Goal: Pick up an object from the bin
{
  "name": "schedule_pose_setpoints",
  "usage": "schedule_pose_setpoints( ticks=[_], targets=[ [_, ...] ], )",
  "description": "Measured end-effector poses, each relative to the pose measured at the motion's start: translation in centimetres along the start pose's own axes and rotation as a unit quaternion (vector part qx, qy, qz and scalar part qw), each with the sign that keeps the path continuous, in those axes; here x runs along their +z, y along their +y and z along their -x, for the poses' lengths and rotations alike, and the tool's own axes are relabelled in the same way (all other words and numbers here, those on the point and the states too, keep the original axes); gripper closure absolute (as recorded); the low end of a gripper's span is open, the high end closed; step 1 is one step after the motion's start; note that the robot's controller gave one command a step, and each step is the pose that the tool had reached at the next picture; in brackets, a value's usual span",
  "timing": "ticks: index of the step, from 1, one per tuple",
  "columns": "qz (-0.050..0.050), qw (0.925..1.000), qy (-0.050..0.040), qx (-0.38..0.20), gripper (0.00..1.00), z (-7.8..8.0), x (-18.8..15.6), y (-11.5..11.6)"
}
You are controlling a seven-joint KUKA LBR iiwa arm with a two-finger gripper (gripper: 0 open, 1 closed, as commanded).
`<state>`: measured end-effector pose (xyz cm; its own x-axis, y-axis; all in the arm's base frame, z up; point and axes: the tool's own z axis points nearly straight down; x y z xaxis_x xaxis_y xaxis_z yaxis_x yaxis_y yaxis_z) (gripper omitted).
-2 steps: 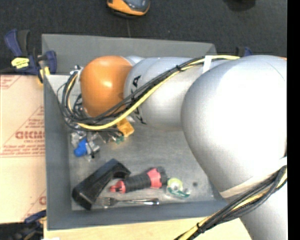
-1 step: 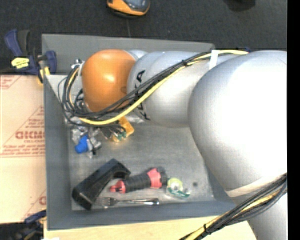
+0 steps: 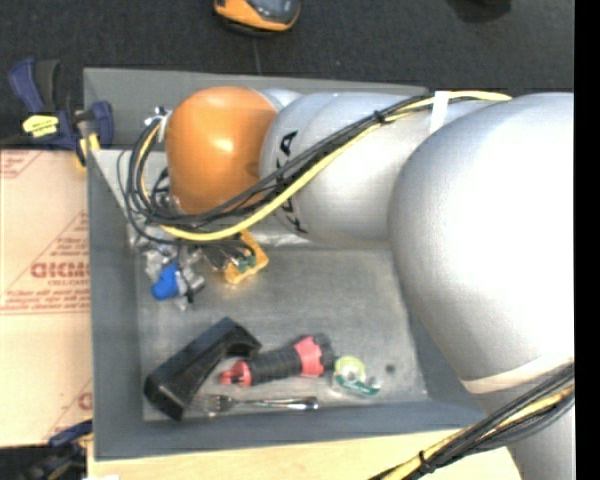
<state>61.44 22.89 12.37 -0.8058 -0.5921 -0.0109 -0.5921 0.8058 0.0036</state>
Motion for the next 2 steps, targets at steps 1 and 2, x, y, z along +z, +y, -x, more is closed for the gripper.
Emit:
schedule_pose_setpoints(
  ticks=[1,2],
  targets=[
    [0.0,1.0,0.0003,0.001,1.0,0.0,-2.8,0.0],
    [-0.001,1.0,-0.0021,0.003,1.0,0.2,-4.5,-0.1]
  ],
)
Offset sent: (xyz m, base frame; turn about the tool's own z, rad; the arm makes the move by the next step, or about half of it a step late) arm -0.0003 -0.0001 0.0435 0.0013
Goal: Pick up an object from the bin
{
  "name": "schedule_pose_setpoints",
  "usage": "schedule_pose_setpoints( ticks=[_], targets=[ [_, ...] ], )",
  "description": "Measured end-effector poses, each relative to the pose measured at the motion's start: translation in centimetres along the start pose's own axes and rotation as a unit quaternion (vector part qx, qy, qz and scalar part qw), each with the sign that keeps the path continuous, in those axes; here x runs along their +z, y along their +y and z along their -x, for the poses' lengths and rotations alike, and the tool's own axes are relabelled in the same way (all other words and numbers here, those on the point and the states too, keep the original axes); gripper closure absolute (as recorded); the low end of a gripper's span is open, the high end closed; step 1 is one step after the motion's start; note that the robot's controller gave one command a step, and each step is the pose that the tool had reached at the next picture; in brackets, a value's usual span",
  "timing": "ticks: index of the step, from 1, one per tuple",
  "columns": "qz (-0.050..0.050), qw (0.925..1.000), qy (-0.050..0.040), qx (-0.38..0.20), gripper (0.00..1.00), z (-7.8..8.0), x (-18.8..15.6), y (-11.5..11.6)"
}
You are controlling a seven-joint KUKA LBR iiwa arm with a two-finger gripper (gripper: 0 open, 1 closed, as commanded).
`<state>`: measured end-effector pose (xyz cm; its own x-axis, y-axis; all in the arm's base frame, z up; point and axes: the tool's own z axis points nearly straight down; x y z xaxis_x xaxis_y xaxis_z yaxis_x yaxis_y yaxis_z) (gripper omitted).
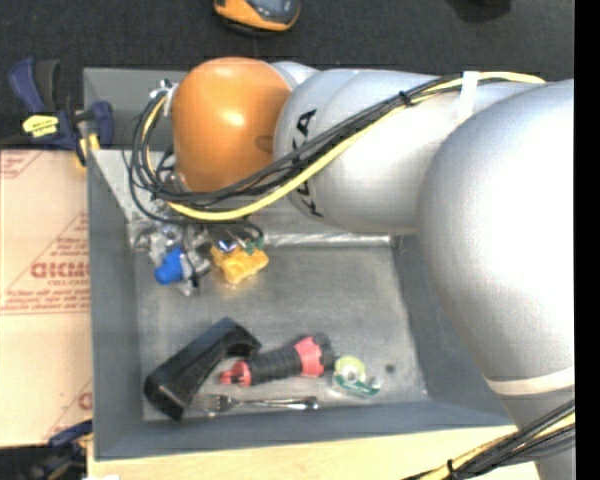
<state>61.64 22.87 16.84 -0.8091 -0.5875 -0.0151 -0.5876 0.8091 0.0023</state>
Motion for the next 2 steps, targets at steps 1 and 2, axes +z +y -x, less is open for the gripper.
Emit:
schedule_pose_setpoints(
  ticks=[1,2],
  targets=[
    [0.001,1.0,0.0047,0.001,1.0,-0.2,-2.4,0.0],
    [0.0,1.0,0.0003,0.003,1.0,0.1,-5.1,-0.1]
  ],
)
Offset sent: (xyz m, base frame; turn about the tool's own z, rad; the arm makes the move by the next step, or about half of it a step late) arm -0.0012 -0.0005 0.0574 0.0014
